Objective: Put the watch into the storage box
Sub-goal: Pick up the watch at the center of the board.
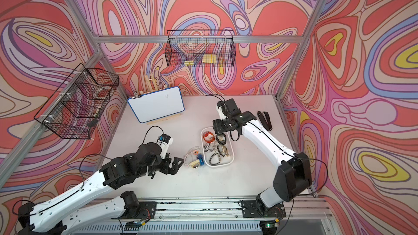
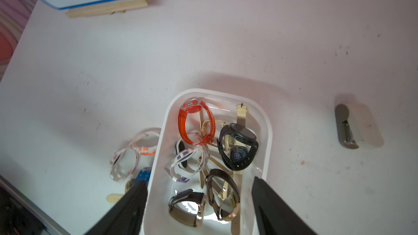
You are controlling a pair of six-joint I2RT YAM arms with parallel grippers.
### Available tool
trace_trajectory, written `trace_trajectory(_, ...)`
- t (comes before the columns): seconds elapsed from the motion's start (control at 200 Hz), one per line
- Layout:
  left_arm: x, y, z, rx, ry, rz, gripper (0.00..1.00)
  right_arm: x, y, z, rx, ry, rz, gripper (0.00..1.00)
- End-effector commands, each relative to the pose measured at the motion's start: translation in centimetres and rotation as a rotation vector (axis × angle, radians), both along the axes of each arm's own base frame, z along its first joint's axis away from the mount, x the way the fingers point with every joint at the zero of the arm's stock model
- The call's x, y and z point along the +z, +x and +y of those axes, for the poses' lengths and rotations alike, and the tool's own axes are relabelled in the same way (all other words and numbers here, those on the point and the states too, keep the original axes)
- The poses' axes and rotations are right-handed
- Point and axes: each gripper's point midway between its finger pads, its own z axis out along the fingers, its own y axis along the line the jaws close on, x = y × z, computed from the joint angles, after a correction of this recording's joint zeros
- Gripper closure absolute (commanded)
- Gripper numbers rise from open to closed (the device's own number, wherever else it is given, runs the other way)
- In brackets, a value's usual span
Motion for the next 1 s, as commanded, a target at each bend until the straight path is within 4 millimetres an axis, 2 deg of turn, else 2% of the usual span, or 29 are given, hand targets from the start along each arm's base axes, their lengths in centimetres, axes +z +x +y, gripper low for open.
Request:
trace_trajectory(0.0, -1.8, -0.3, -0.2, 0.002, 0.028, 0.052, 0.05, 1.2, -3.8, 1.7, 0.109, 0.171, 0.041, 0.02)
trace_trajectory(0.155, -4.9, -0.2, 0.2, 0.042, 0.144, 0.149, 0.08, 0.7, -8.1, 1.6, 0.144, 0.284, 0.091, 0.02)
trace_trajectory(0.275, -6.8, 0.5, -0.2, 0.069, 0.179, 0.177, 0.23, 0.3, -10.1, 0.8, 0.130, 0.313, 0.097, 0.02)
trace_trajectory(0.401, -8.7, 1.9, 0.1, 0.112, 0.255, 0.210, 0.32, 0.6, -11.7, 0.3, 0.127, 0.344, 0.088, 0.02)
trace_trajectory(0.656, -11.5, 4.3, 1.1, 0.169, 0.337, 0.252, 0.39, 0.2, -12.7, -0.4, 0.110, 0.345, 0.093, 0.02)
trace_trajectory(0.997, -13.8, 7.1, -1.0, 0.151, 0.402, 0.286, 0.39, -0.2, -13.1, -0.3, 0.121, 0.363, 0.088, 0.02)
